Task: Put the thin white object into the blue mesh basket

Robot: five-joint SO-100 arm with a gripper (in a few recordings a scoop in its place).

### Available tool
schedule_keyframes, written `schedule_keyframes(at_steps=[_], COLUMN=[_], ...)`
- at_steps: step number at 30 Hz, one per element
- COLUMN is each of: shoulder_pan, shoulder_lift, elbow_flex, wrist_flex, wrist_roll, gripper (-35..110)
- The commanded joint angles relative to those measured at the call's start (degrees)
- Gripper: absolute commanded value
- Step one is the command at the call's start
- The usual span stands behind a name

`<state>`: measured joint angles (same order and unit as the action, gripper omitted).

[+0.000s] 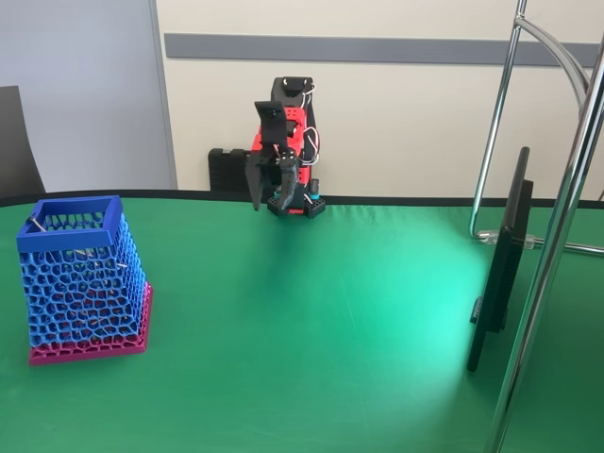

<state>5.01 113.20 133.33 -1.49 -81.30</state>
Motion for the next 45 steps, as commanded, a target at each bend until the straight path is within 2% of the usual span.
schedule_keyframes(at_steps=[1,10,23,36,45], shoulder_pan=[-1.6,-5.9,-5.6,-4.4,-4.0], shoulder_lift=[6.9,25.5,52.4,77.2,77.3], elbow_flex=[4.3,22.9,42.8,43.3,43.3], wrist_flex=[0.7,0.8,1.7,31.1,38.1], wrist_roll=[3.9,15.8,34.8,50.0,57.7], gripper=[16,1,1,1,1])
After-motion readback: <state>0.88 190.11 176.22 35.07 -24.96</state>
